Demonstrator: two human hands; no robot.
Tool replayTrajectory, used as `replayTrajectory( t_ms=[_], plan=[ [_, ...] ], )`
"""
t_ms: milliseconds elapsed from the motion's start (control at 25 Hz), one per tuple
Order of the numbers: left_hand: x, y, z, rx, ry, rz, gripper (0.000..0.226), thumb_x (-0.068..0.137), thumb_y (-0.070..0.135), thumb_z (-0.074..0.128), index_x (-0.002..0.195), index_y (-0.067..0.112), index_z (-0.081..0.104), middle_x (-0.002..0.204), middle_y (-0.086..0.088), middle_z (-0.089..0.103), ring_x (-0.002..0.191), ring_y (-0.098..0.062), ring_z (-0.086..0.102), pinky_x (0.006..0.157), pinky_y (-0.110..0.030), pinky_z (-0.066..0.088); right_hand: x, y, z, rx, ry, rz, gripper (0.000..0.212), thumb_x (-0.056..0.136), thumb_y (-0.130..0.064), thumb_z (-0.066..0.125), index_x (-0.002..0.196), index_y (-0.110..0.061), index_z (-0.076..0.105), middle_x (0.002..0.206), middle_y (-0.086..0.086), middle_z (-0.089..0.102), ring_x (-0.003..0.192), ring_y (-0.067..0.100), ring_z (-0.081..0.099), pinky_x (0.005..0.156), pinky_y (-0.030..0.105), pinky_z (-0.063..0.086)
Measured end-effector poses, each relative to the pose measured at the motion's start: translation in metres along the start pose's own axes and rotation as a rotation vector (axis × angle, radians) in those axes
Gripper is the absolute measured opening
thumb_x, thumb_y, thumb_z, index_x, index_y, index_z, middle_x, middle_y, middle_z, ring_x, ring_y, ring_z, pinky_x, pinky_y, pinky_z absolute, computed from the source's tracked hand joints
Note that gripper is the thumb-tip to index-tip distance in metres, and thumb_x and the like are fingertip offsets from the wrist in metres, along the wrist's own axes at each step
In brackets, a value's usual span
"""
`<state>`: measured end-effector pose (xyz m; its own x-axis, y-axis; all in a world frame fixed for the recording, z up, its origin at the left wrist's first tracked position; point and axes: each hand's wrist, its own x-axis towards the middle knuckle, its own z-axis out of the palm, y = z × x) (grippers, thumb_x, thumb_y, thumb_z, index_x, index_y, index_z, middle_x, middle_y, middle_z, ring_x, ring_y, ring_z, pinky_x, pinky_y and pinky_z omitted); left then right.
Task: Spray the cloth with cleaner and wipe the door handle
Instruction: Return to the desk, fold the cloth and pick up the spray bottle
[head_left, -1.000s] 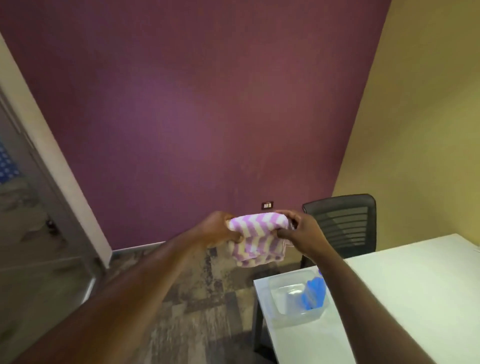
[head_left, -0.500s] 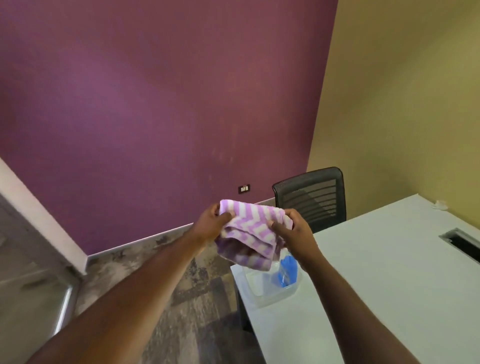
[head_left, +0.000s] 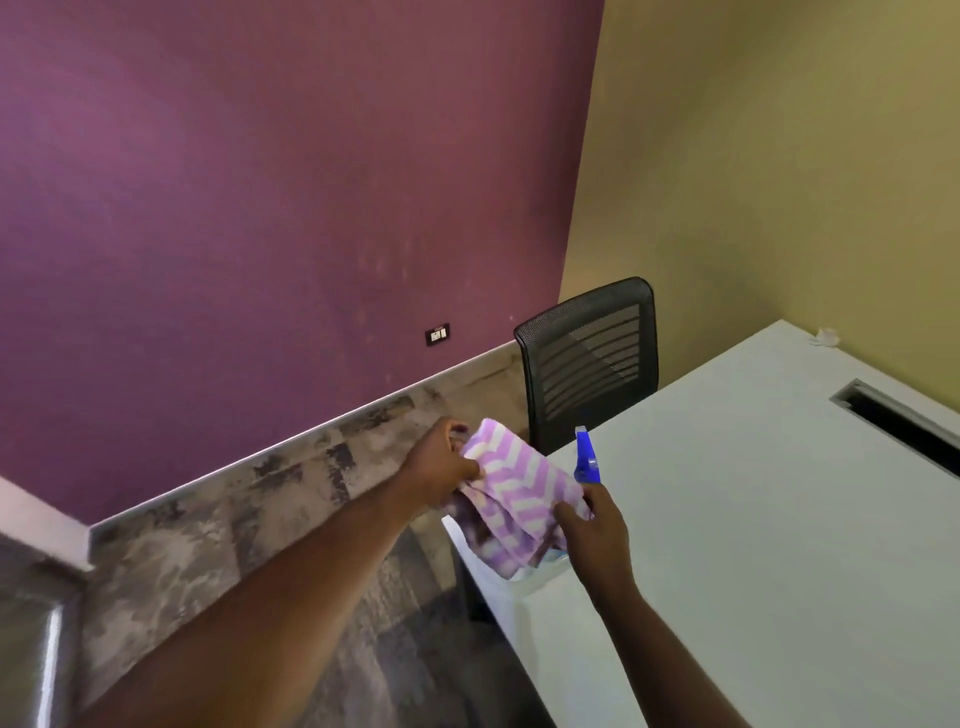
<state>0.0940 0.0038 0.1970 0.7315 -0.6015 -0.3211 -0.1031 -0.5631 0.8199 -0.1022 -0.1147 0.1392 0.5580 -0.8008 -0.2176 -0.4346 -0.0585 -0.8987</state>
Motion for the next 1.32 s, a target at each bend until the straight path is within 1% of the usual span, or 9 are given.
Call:
replayTrajectory(
  t_ms=[240,400,640,760,840,960,1120,1240,1320],
  plan=[
    [0.052,-0.053,0.054,0.160,0.056,0.054,0.035,0.077,0.002,0.086,0.102,0.017,0.066,0.098,0.000,0.066,0.095,-0.018,0.062,0.071,-0.025,0.042,0.010,0.045,0.023,-0.180,0.077,0.111,0.039,0.099,-0.041,0.065,0.126,-0.016,0.054,0.108,0.001,0.070,0.094,0.023,0.068,0.087,0.036,0.056],
    [0.078,-0.080,0.084,0.182,0.024,0.041,0.027,0.084,0.009,0.085,0.108,0.011,0.074,0.096,-0.001,0.071,0.090,-0.017,0.063,0.074,-0.024,0.040,0.030,0.067,0.031,-0.255,0.067,0.148,0.027,0.100,-0.041,0.063,0.115,-0.021,0.053,0.106,0.004,0.074,0.073,0.007,0.060,0.068,0.020,0.046],
    [0.099,-0.110,0.110,0.286,0.009,0.058,0.027,0.089,0.010,0.080,0.116,0.010,0.077,0.114,-0.011,0.073,0.100,-0.026,0.069,0.080,-0.024,0.043,0.035,0.091,0.039,-0.560,0.045,0.064,0.046,0.098,-0.044,0.064,0.136,-0.018,0.060,0.132,0.005,0.065,0.117,0.025,0.065,0.096,0.036,0.055],
    [0.099,-0.118,0.117,0.316,0.009,0.081,0.026,0.091,0.011,0.078,0.117,0.012,0.075,0.119,-0.009,0.068,0.103,-0.026,0.067,0.081,-0.024,0.042,0.032,0.097,0.052,-0.640,0.035,-0.219,0.037,0.097,-0.033,0.069,0.128,-0.011,0.070,0.125,0.013,0.071,0.110,0.034,0.071,0.093,0.044,0.060],
    [0.097,-0.121,0.119,0.388,-0.015,0.137,0.027,0.094,0.013,0.075,0.121,0.014,0.071,0.126,-0.006,0.065,0.110,-0.025,0.066,0.087,-0.027,0.047,0.039,0.095,0.063,-0.616,-0.097,-0.251,0.039,0.101,-0.034,0.063,0.133,-0.013,0.069,0.134,0.011,0.069,0.121,0.029,0.068,0.102,0.035,0.053],
    [0.091,-0.120,0.119,0.753,0.021,0.366,0.031,0.092,0.015,0.075,0.122,0.017,0.066,0.125,-0.003,0.059,0.116,-0.025,0.058,0.096,-0.036,0.047,0.048,0.097,0.076,-0.739,-0.361,-0.221,0.050,0.109,-0.040,0.048,0.156,-0.022,0.047,0.164,0.001,0.043,0.150,0.019,0.042,0.122,0.027,0.030],
    [0.087,-0.122,0.118,1.011,-0.058,0.646,0.024,0.075,-0.003,0.070,0.095,0.011,0.069,0.092,-0.010,0.066,0.083,-0.031,0.067,0.064,-0.038,0.054,0.059,0.102,0.080,-0.978,-0.485,-0.232,0.052,0.107,-0.043,0.050,0.154,-0.021,0.048,0.159,0.005,0.051,0.144,0.024,0.049,0.122,0.033,0.034],
    [0.092,-0.124,0.121,1.158,-0.197,0.676,0.016,0.066,0.007,0.082,0.077,0.013,0.072,0.080,-0.007,0.070,0.074,-0.027,0.072,0.059,-0.032,0.055,0.067,0.106,0.081,-1.010,-0.511,-0.144,0.050,0.106,-0.043,0.054,0.150,-0.020,0.051,0.153,0.004,0.056,0.138,0.023,0.055,0.119,0.033,0.040],
    [0.098,-0.126,0.129,1.268,-0.352,0.562,0.010,0.086,0.015,0.072,0.096,0.013,0.074,0.101,-0.007,0.073,0.094,-0.027,0.073,0.075,-0.034,0.056,0.069,0.106,0.081,-0.983,-0.444,-0.210,0.058,0.105,-0.040,0.057,0.158,-0.021,0.041,0.164,0.005,0.044,0.148,0.025,0.045,0.122,0.035,0.035]
  ],
)
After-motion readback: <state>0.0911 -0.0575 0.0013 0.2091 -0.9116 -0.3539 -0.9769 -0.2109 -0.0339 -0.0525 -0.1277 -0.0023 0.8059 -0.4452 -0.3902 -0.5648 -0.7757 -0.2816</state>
